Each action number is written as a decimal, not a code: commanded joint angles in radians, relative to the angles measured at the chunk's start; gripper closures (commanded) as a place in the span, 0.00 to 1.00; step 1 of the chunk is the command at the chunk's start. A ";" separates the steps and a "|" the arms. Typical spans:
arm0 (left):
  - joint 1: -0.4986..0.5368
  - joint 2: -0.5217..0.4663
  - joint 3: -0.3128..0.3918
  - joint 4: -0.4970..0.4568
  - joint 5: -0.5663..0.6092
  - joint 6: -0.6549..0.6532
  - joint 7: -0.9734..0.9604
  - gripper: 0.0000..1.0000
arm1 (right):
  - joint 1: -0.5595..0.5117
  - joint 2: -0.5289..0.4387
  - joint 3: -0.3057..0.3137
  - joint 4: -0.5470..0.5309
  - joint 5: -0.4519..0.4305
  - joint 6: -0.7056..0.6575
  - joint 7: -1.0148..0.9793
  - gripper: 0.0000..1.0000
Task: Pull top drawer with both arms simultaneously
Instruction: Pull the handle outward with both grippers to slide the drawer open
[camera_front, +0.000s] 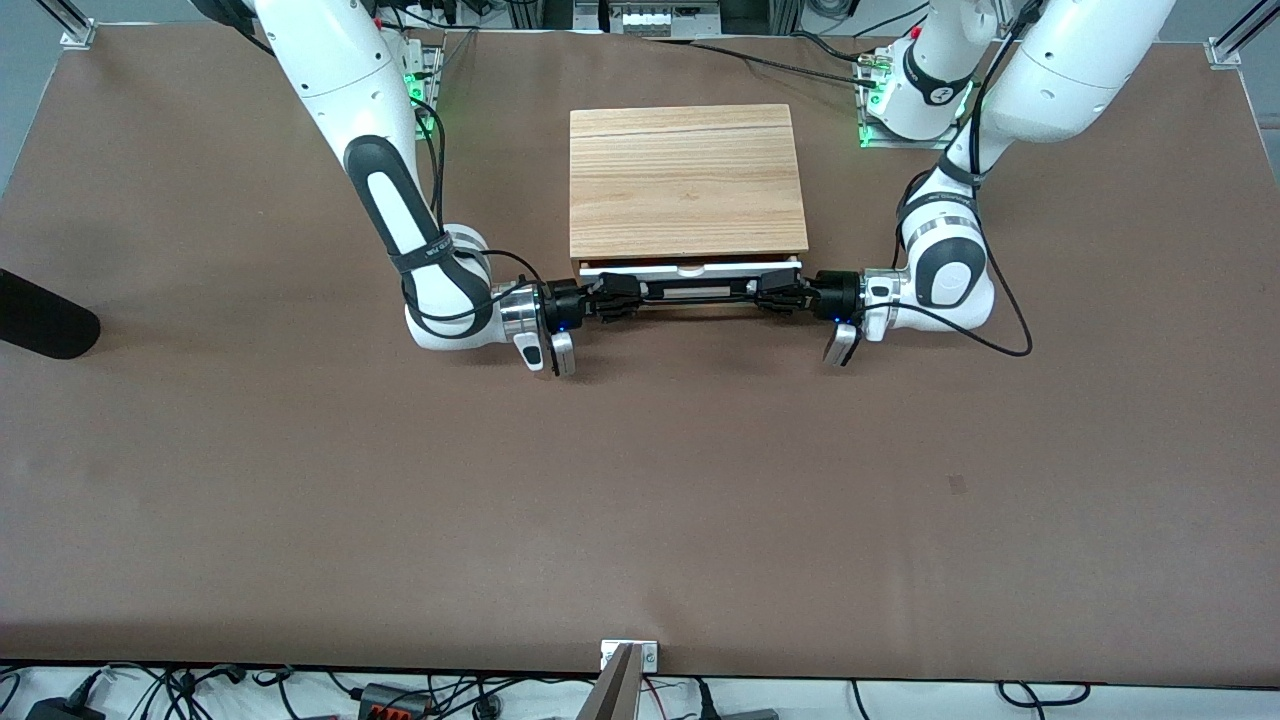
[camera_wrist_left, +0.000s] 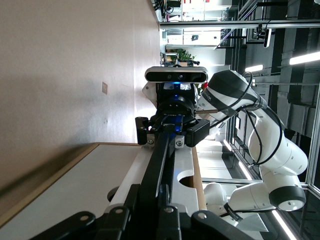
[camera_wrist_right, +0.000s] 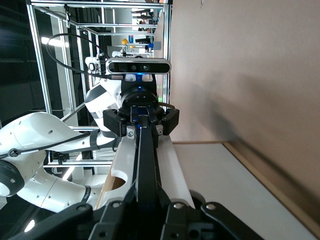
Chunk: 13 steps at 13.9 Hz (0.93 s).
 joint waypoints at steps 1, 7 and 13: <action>0.018 0.051 0.001 0.124 -0.023 -0.011 -0.089 0.99 | 0.019 0.052 0.011 0.060 -0.005 -0.007 -0.001 1.00; 0.035 0.098 0.009 0.216 -0.022 -0.008 -0.154 0.99 | 0.009 0.100 0.004 0.145 -0.007 -0.007 0.033 1.00; 0.051 0.126 0.010 0.268 -0.020 -0.009 -0.154 0.70 | -0.001 0.149 0.002 0.232 -0.005 -0.007 0.068 1.00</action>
